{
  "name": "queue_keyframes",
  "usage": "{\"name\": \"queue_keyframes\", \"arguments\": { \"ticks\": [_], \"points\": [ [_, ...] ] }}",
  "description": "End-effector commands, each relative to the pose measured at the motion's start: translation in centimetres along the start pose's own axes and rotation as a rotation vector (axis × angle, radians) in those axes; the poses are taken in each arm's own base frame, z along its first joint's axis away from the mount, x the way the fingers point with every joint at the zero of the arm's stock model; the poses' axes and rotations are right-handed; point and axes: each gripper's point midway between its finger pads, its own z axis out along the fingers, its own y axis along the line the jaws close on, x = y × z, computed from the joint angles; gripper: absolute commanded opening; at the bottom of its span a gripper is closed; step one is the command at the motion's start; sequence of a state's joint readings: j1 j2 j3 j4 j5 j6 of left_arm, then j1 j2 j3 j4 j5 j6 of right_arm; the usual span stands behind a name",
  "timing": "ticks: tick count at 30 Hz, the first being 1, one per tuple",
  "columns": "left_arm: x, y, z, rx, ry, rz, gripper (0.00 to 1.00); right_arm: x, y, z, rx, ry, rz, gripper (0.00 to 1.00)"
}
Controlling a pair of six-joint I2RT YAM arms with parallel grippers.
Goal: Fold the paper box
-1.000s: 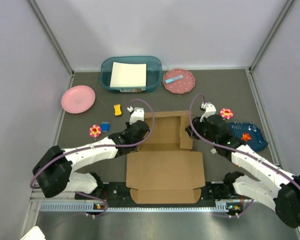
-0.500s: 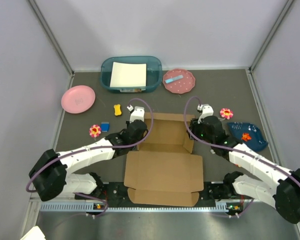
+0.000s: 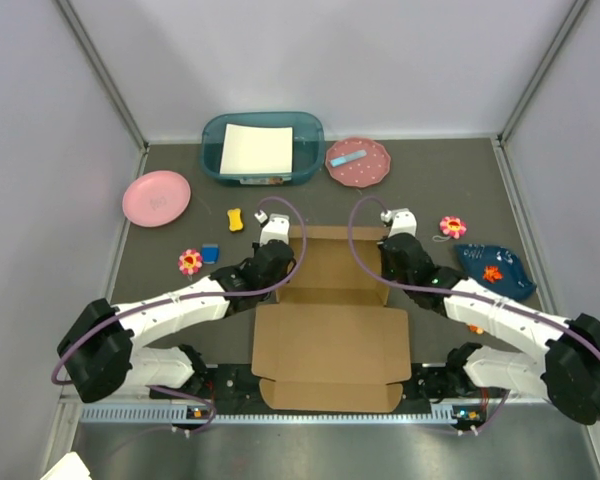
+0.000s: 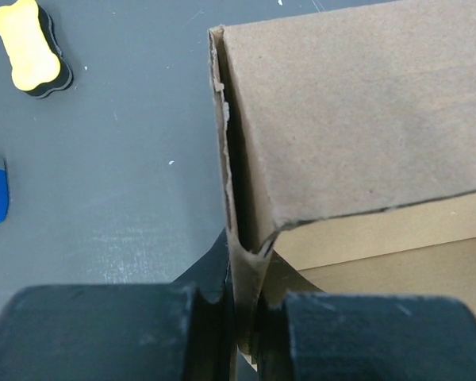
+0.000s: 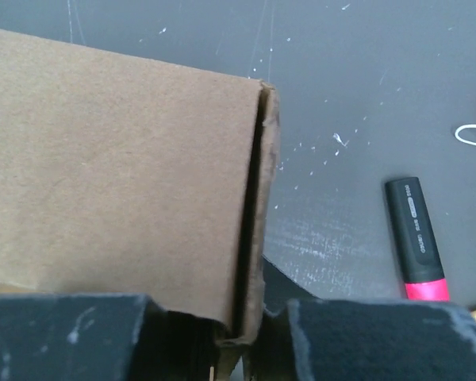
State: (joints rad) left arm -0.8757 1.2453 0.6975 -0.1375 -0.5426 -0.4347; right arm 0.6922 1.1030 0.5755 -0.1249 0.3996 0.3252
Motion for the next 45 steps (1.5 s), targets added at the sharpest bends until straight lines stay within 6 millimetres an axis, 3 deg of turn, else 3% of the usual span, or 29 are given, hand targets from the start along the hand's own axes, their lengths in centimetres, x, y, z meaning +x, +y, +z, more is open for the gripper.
{"name": "queue_keyframes", "arguments": {
  "ticks": [1,4,5,14,20,26,27,28,29,32,33,34,37,40,45],
  "points": [
    [-2.0,-1.3,-0.6,0.058,-0.065,-0.058,0.00,-0.4,0.0,-0.5,0.071,0.011,-0.089,0.13],
    [-2.1,-1.2,-0.6,0.049,-0.065,-0.075,0.00,0.0,0.1,-0.5,0.123,0.032,-0.144,0.08],
    [-2.0,-1.2,-0.5,0.045,-0.062,-0.074,0.00,-0.3,0.0,-0.5,0.151,0.027,-0.143,0.00],
    [-2.0,-0.5,-0.6,0.009,-0.060,-0.080,0.00,0.1,0.4,-0.5,0.182,0.048,-0.146,0.00],
    [-1.8,-0.4,-0.4,-0.009,-0.054,-0.089,0.00,1.4,2.0,-1.0,0.053,0.050,-0.077,0.28],
    [-1.6,-0.3,-0.3,-0.018,-0.047,-0.091,0.00,2.7,2.1,-1.3,0.017,0.063,-0.060,0.34],
    [-1.5,-0.2,-0.2,-0.021,-0.046,-0.090,0.00,3.0,2.1,-1.3,0.013,0.068,-0.062,0.30],
    [-1.5,-0.2,-0.2,-0.022,-0.045,-0.094,0.00,3.2,2.1,-1.3,0.008,0.072,-0.062,0.09],
    [-1.3,-0.2,-0.2,-0.022,-0.042,-0.092,0.00,3.5,2.1,-1.3,0.005,0.081,-0.062,0.01],
    [-1.2,-0.2,-0.2,-0.025,-0.041,-0.101,0.00,3.7,2.3,-1.4,-0.013,0.077,-0.053,0.00],
    [-1.1,-0.1,-0.2,-0.028,-0.040,-0.099,0.00,3.5,2.5,-1.6,-0.029,0.067,-0.047,0.09],
    [-1.1,0.0,-0.1,-0.031,-0.040,-0.105,0.00,3.4,2.7,-1.7,-0.044,0.060,-0.044,0.25],
    [-1.1,0.1,-0.1,-0.041,-0.045,-0.108,0.00,2.4,3.5,-2.5,-0.107,0.027,-0.013,0.43],
    [-1.2,0.4,0.0,-0.057,-0.050,-0.113,0.00,1.5,3.8,-3.4,-0.139,0.004,0.004,0.51],
    [-1.1,0.6,0.1,-0.082,-0.056,-0.132,0.00,-0.6,3.8,-5.4,-0.186,-0.071,0.064,0.54]
  ]
}}
